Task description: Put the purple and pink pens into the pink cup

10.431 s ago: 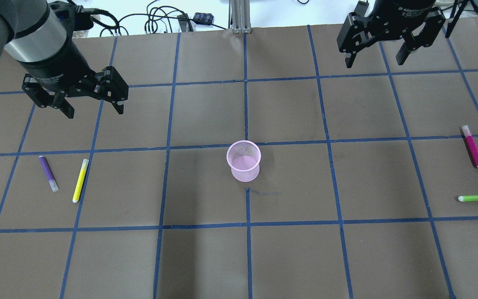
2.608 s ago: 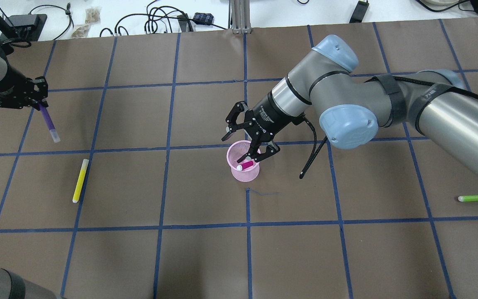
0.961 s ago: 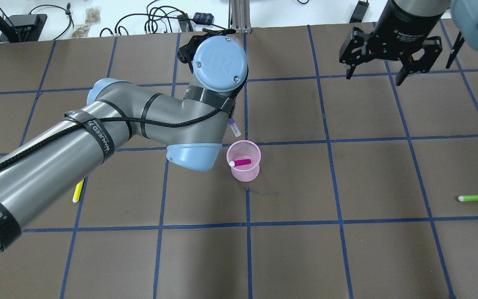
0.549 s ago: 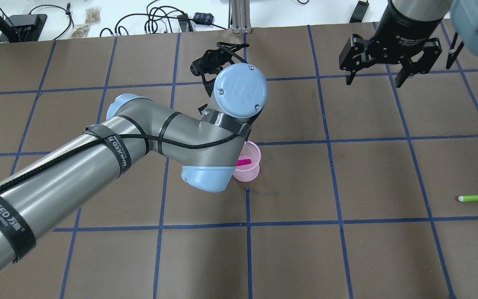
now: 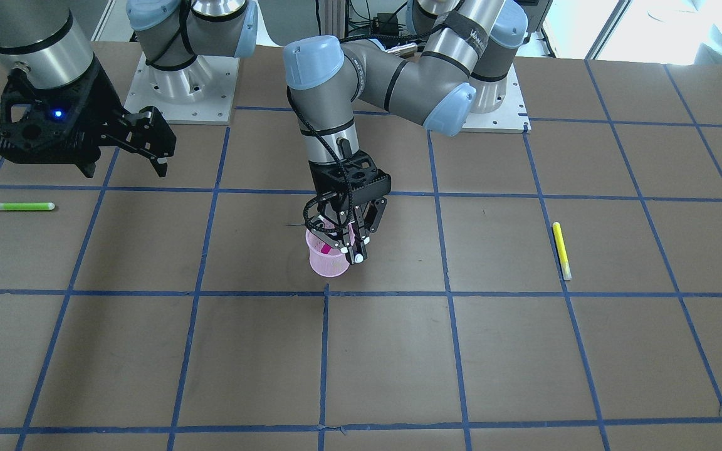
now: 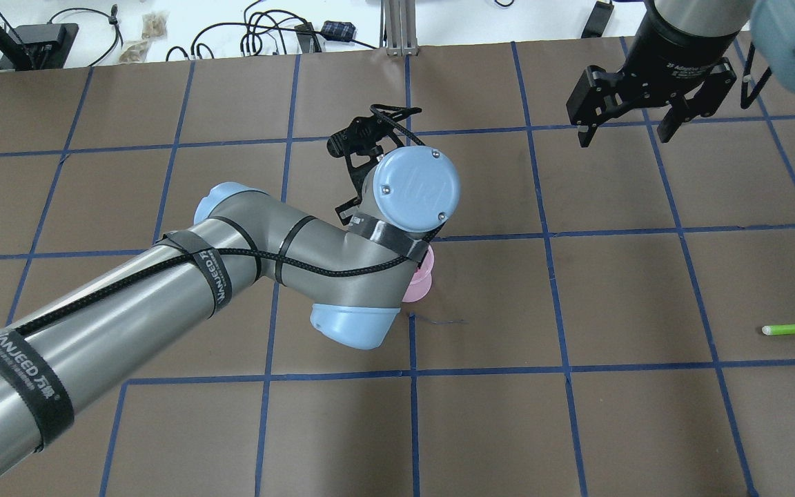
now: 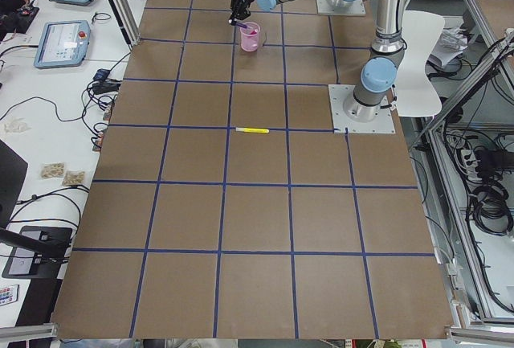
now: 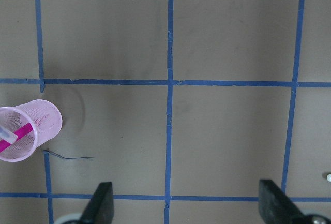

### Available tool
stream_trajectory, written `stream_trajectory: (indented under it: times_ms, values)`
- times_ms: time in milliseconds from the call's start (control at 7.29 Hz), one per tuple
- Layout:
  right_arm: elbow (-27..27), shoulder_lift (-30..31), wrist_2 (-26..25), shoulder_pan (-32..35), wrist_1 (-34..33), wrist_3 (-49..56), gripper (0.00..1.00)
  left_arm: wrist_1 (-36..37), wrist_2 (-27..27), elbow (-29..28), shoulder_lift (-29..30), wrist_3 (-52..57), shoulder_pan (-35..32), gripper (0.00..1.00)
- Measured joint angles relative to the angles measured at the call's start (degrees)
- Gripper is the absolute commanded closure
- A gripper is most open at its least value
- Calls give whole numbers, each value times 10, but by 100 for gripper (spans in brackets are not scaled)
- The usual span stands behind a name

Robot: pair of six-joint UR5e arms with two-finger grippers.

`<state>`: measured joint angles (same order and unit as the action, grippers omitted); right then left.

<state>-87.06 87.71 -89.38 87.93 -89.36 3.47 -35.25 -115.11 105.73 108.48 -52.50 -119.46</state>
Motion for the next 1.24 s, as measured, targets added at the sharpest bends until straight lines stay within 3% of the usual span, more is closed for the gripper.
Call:
stream_trajectory:
  times_ms: [412, 549, 686, 824, 961, 1098, 1235]
  values:
    - [-1, 0, 0, -1, 0, 0, 0, 0, 1, 2, 11, -16, -8, 100]
    - [-1, 0, 0, -1, 0, 0, 0, 0, 1, 2, 15, -17, -10, 79]
    - [-1, 0, 0, -1, 0, 0, 0, 0, 1, 2, 17, -17, -10, 69]
    - [0, 0, 0, -1, -1, 0, 0, 0, 2, 2, 18, -17, -11, 49]
    - [0, 0, -1, -1, -1, 0, 0, 1, 4, 2, 19, -17, -13, 19]
    - [0, 0, -1, -1, -1, 0, 0, 1, 4, 1, 19, -18, -16, 0]
    - [0, 0, -1, -1, -1, 0, 0, 1, 5, 0, 19, -18, -19, 0]
